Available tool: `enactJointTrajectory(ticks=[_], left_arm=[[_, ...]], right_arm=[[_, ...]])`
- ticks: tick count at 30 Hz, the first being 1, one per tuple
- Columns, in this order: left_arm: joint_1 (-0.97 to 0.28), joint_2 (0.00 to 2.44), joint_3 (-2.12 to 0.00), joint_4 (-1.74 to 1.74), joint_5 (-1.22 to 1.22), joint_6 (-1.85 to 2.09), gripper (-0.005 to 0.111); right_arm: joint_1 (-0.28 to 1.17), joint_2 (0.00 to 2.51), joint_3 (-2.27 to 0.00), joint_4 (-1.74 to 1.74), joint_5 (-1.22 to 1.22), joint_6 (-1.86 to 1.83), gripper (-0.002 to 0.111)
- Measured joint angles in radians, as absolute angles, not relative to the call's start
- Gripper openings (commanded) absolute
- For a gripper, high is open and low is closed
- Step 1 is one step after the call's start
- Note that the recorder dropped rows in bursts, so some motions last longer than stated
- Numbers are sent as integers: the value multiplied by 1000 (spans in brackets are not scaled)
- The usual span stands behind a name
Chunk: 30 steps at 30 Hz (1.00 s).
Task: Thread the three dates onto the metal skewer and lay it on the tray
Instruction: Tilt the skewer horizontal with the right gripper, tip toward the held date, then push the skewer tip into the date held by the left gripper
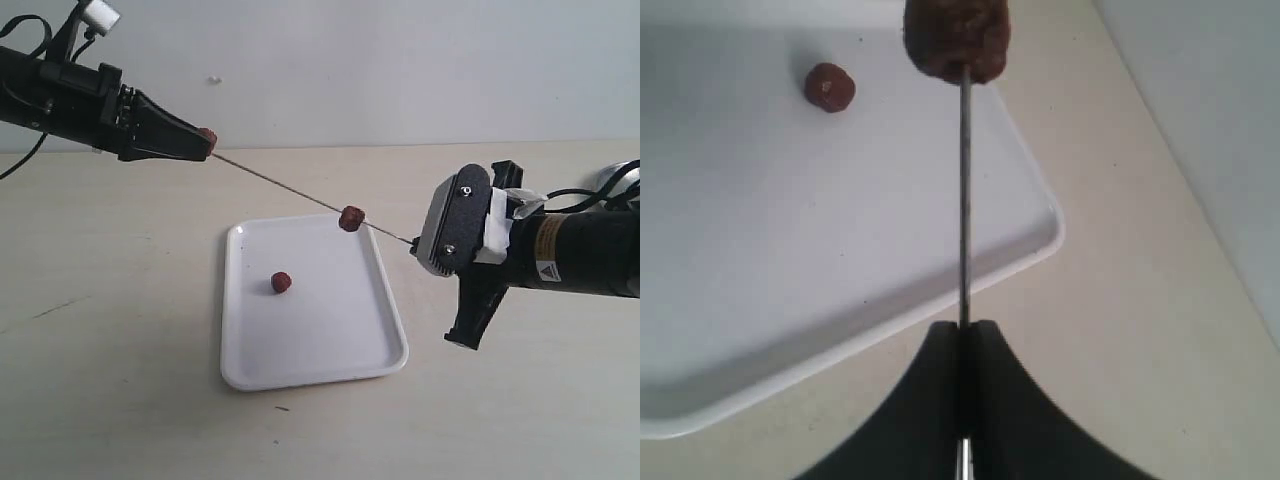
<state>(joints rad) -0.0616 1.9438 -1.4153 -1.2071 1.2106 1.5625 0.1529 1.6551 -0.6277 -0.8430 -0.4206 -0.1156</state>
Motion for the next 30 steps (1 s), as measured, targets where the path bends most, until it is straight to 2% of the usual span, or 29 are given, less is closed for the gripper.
enactJointTrajectory(ticks=[20,30], left_arm=[[-62,1944,-1415,-1255,1211,1489,30],[-120,1944,-1415,-1252,1211,1484,30]], right_arm=[[126,1655,-628,-830,-428,-110,0],[122,1655,-628,-824,-415,-110,0]])
